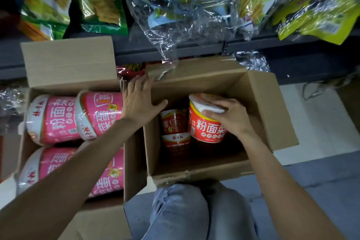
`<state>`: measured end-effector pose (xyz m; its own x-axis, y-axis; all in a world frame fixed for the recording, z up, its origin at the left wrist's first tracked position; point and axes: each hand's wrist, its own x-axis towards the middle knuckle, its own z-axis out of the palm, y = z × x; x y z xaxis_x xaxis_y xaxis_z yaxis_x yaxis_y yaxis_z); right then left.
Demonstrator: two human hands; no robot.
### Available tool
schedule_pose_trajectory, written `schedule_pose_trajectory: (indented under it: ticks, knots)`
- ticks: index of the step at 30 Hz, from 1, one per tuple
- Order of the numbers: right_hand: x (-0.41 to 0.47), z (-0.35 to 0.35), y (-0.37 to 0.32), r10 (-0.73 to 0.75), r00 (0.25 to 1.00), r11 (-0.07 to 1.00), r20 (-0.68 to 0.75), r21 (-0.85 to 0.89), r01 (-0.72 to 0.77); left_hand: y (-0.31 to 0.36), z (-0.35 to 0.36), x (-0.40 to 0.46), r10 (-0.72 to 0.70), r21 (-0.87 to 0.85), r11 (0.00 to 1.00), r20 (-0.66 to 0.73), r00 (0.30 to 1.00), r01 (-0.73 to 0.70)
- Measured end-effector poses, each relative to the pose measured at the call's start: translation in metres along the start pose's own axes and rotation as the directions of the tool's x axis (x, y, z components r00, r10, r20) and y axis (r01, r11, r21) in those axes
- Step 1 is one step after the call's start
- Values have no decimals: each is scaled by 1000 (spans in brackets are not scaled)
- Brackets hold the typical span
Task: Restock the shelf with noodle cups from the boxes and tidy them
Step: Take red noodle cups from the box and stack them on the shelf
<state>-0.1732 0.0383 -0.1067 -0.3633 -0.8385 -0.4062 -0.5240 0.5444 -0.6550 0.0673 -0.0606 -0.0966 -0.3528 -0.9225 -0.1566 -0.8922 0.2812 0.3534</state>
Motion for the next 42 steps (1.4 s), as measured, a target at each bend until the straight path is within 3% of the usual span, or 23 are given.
schedule_pose_trajectory:
  ticks: [2,5,9,13,17,21,25,28,32,36,39,42]
  knots:
    - [-29,-27,-25,-96,992,983,-82,151,108,20,-17,-14,4,-253,967,130,992,29]
    - [-64,-63,-69,-202,970,917,-134,323,236,54,-50,-39,145,-634,769,302,942,85]
    - [-97,-100,-125,-375,905,837,-200,348,423,79,-88,-56,270,-819,574,156,950,-29]
    - [-111,-114,-162,-409,844,758,-347,386,526,90,-125,-63,145,-870,477,-58,988,-121]
    - [-127,-122,-203,-345,831,723,-437,441,532,97,-179,-64,68,-792,535,-306,950,-294]
    - [-148,-143,-246,-455,726,640,-515,378,669,109,-234,-64,75,-614,626,-566,821,-481]
    - [-133,-168,-290,-513,664,568,-544,366,738,124,-283,-29,93,-513,637,-690,718,-575]
    - [-96,-184,-323,-516,613,552,-599,314,772,140,-318,14,72,-523,594,-723,688,-611]
    - [-35,-205,-364,-613,504,566,-609,107,817,158,-350,82,46,-537,591,-723,689,-602]
    - [16,-226,-395,-630,477,639,-613,-61,767,170,-364,150,28,-539,668,-671,741,-513]
    - [47,-235,-404,-657,518,684,-547,-145,715,175,-370,189,-23,-521,756,-624,781,-395]
    - [74,-240,-410,-658,603,750,-451,-322,578,181,-376,211,-46,-355,909,-609,792,-220]
